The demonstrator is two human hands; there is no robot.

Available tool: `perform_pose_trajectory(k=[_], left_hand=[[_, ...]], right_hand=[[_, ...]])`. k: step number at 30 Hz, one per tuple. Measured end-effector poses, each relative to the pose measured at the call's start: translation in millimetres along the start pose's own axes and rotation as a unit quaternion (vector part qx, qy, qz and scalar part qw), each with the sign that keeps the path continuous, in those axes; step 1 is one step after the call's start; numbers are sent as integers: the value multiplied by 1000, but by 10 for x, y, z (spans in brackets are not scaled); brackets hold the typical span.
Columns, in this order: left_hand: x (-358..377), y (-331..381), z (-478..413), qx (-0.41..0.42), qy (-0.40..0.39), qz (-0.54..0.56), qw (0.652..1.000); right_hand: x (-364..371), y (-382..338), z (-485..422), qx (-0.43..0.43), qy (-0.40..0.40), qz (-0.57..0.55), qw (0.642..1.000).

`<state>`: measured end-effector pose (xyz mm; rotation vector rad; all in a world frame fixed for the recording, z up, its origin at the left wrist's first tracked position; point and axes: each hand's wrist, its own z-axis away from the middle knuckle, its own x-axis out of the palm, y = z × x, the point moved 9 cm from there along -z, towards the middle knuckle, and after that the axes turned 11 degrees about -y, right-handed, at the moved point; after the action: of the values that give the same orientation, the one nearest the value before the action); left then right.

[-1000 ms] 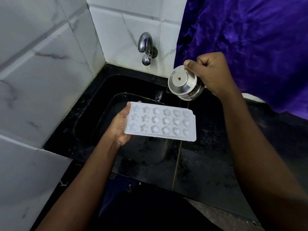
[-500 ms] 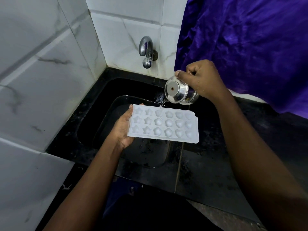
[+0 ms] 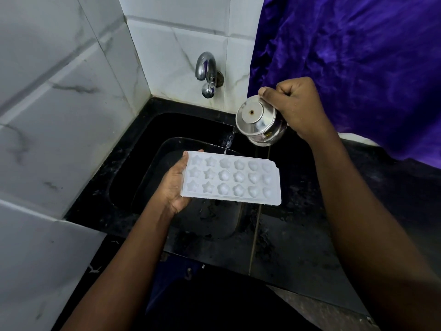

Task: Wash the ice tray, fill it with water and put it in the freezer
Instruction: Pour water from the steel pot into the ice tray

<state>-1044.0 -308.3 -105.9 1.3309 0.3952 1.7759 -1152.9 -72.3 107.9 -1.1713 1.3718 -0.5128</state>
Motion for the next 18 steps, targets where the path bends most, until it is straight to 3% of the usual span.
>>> perform_pose_trajectory(k=[7,18], left_hand=[[45,-10,5,5,0,-3,1000],[146,-38,12,-1,-2,-23,1000]], right_hand=[[-35,-88,-25,-4,17,-54,998],[259,-251,-66,-26,-37,105,993]])
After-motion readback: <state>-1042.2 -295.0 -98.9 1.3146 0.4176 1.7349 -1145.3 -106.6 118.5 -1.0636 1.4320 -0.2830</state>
